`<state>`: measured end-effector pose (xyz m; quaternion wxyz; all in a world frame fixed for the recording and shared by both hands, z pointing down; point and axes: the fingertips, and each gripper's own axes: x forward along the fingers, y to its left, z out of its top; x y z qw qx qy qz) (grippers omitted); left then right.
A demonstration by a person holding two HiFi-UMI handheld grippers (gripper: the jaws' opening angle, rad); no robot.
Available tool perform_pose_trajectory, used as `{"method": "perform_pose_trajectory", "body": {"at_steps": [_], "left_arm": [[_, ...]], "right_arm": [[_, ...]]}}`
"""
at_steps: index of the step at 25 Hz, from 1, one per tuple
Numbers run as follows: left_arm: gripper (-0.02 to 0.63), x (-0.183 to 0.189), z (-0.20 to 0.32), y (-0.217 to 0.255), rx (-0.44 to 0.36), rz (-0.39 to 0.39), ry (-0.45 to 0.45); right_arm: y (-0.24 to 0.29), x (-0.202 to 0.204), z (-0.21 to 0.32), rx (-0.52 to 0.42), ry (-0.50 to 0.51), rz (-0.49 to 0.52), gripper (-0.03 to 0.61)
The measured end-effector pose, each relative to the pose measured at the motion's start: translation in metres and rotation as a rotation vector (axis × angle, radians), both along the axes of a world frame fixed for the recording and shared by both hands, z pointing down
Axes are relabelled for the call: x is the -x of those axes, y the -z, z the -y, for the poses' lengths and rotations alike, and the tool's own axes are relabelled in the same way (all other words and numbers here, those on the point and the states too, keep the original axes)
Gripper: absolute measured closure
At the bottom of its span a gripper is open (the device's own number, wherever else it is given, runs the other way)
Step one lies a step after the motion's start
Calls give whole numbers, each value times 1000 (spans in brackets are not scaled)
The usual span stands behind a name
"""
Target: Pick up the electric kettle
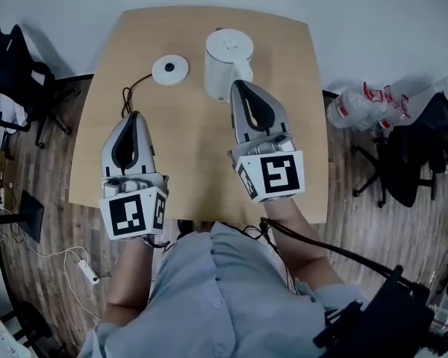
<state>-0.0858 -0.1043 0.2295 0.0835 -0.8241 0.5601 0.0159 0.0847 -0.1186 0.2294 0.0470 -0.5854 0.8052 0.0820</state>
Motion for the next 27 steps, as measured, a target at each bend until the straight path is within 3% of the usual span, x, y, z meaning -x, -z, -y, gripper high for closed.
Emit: {"method": "perform_pose_trajectory", "body": {"at_steps": [8,27], "left_arm": [[614,12,0,9,-21,0,-39],[614,3,4,13,-37,-21,-100]], "right_arm": [[2,27,-12,6,-6,-13,578],[17,24,-12,-22,-50,-25,578]]}}
